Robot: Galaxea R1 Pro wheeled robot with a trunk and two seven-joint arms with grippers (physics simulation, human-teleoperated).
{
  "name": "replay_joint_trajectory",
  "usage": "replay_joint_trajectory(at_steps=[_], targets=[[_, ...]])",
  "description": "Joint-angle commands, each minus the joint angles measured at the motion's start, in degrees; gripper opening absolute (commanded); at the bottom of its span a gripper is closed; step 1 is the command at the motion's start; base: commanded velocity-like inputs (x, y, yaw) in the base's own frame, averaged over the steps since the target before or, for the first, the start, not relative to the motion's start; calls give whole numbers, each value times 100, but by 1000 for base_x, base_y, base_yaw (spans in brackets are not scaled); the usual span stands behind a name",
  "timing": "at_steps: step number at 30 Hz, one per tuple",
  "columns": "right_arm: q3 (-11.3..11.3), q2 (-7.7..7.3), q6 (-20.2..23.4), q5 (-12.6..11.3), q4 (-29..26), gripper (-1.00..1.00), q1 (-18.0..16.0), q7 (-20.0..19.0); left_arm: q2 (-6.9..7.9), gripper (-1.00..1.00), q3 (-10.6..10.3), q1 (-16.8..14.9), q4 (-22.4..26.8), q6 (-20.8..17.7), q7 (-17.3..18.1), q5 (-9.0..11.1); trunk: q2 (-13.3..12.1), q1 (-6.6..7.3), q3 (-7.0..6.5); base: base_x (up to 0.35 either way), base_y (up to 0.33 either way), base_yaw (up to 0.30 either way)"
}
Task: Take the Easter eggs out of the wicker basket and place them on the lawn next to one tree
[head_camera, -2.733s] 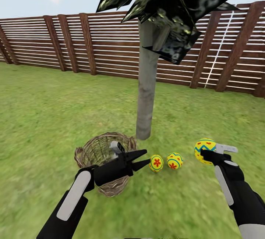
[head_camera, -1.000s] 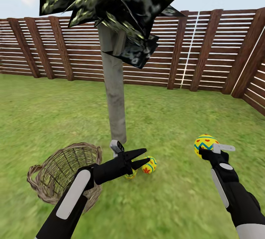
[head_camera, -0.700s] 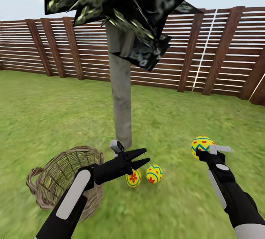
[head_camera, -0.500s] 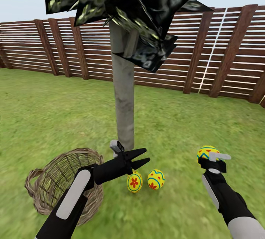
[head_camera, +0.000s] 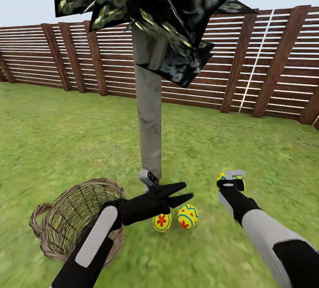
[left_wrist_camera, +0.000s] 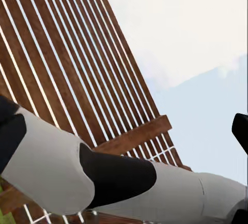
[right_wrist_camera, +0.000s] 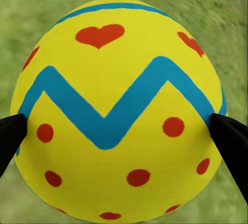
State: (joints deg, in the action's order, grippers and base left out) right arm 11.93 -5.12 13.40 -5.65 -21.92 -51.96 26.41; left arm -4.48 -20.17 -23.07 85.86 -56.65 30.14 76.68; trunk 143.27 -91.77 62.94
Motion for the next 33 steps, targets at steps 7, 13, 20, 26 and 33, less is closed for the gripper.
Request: replay_joint_trajectory(at_steps=[7,13,20,26,33], targets=[[69,-18,-12,-13,549,-100,-329,-369,38,100,20,-104,10,-22,1157,-19,2,1,5,0,0,0],[412,30,-504,-10,939,-100,-341,-829,411,100,666,-153,18,-34,2058,-22,2,1,5,0,0,0],[443,38,-635,-3,987,-100,-341,-839,1772,100,2119,-281,18,-49,2806,-14,2,1,5,0,0,0],[451,36,-656,11,1031,-100,-341,-839,2494,100,3039,-216,18,-102,3250,-13,2,1,5,0,0,0],[442,33,-838,-18,1093,-100,-341,-839,2652,100,3072,-215,10,-118,3252,17,6,-7,72,0,0,0]])
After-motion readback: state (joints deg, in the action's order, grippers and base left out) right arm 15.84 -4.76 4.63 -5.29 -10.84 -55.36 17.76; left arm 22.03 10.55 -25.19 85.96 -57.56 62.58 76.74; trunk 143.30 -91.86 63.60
